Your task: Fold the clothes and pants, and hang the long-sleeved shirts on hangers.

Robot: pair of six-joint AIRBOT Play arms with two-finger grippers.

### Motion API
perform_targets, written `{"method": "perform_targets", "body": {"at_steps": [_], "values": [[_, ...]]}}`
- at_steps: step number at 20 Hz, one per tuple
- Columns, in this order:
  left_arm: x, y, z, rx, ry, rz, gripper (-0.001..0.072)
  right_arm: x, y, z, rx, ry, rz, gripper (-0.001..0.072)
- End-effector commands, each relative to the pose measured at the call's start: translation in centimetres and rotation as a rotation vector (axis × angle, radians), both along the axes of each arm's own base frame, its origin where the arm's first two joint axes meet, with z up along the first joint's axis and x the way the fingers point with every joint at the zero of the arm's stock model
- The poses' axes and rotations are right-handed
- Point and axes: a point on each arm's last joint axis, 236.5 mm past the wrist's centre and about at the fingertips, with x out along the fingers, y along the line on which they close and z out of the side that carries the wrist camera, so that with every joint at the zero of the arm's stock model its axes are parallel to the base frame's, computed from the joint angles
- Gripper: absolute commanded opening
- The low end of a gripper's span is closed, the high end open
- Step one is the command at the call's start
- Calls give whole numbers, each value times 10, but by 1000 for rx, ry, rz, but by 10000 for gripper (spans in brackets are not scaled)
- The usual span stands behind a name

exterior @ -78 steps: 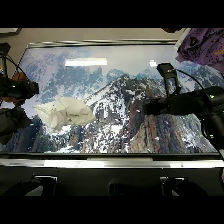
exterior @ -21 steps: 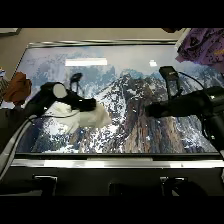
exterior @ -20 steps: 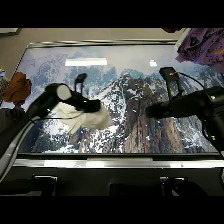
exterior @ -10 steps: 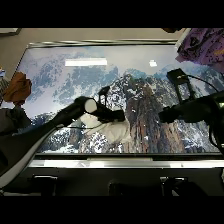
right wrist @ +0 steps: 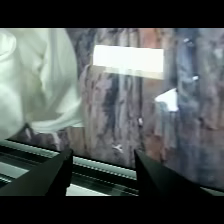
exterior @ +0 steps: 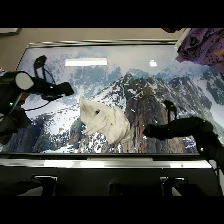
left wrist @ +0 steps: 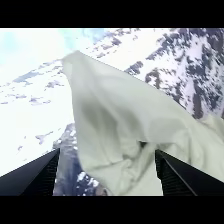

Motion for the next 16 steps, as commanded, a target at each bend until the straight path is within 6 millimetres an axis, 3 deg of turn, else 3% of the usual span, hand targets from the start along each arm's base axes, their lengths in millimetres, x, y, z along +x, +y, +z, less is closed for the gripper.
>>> {"method": "perform_targets", "body": {"at_steps": [1, 5, 8, 10, 11, 13, 14, 16], "values": [[4, 51, 4, 29, 1, 93, 669, -8, 42, -32, 184, 56, -132, 467], [5, 55, 5, 29, -3, 103, 669, -10, 71, -64, 164, 99, -117, 482], [5, 55, 5, 29, -2, 102, 669, -7, 75, -85, 152, 129, -153, 480], [5, 55, 3, 29, 0, 102, 668, 1, 73, -88, 149, 113, -185, 469], [5, 55, 2, 29, 3, 103, 669, 3, 73, -88, 149, 107, -188, 402], [4, 54, -1, 19, 22, 116, 670, 2, 73, -87, 148, 104, -174, 195], [4, 53, -6, 12, 36, 120, 670, 1, 75, -85, 150, 108, -156, 26], [3, 49, -24, -30, 81, 127, 670, 0, 75, -78, 132, 93, -102, 30]]}}
